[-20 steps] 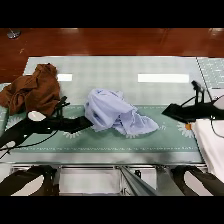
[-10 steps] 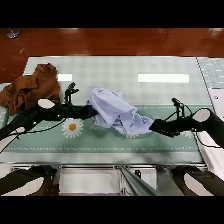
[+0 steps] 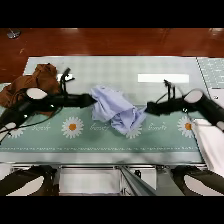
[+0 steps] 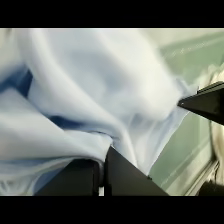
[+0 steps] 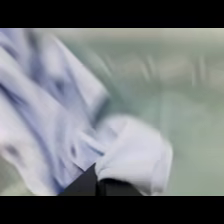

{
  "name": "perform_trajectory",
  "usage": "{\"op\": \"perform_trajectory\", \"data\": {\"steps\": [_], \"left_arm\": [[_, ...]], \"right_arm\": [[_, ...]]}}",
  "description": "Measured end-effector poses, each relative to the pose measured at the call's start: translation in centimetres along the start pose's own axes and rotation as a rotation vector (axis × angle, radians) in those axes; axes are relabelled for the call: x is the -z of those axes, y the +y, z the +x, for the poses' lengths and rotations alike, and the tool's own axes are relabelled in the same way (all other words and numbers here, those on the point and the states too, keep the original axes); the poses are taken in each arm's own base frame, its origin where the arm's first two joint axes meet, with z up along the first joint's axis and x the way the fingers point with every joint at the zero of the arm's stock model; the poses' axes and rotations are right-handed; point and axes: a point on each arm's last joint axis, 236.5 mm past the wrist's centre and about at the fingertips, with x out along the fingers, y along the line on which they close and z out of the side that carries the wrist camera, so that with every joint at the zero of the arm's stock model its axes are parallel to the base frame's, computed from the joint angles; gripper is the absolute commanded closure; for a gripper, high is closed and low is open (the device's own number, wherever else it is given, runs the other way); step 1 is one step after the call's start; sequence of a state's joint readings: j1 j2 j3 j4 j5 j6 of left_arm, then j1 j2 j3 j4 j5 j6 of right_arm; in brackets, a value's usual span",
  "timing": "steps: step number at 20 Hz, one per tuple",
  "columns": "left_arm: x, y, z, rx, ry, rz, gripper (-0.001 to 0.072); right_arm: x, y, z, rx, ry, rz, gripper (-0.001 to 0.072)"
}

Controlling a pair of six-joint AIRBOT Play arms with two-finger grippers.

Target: Fold the shirts.

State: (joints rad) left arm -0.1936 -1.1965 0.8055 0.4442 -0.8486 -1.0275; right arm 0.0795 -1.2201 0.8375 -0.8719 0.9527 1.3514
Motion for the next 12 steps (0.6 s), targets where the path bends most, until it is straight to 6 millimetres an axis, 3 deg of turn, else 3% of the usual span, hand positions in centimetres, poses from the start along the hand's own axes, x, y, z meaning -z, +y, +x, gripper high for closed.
{"op": "perform_trajectory", "data": {"steps": [2,3,5,6,7,9,12], "left_arm": [[-5.9,-2.8,-4.2,0.02,-0.144,0.089,0.0688],[-8.9,-4.5,-7.0,0.025,-0.226,0.141,0.0688],[-14.2,-8.1,-13.3,0.022,-0.401,0.239,0.0688],[-16.2,-9.9,-16.6,0.016,-0.481,0.285,0.0688],[-17.9,-11.6,-20.2,-0.003,-0.563,0.331,0.0688],[-19.7,-15.1,-26.9,-0.044,-0.698,0.414,0.0688],[-18.8,-19.9,-34.9,-0.151,-0.821,0.551,0.0688]], "right_arm": [[-7.3,3.4,-5.7,-0.005,-0.162,-0.127,0.0688],[-11.0,5.6,-9.7,0.0,-0.264,-0.198,0.0688],[-16.1,10.1,-18.3,0.035,-0.463,-0.342,0.0688],[-17.7,12.6,-23.1,0.056,-0.565,-0.408,0.0688],[-18.5,15.1,-27.9,0.078,-0.67,-0.47,0.0688],[-17.6,19.2,-36.4,0.111,-0.85,-0.565,0.0688],[-12.4,22.9,-45.4,0.159,-1.034,-0.654,0.0688]]}}
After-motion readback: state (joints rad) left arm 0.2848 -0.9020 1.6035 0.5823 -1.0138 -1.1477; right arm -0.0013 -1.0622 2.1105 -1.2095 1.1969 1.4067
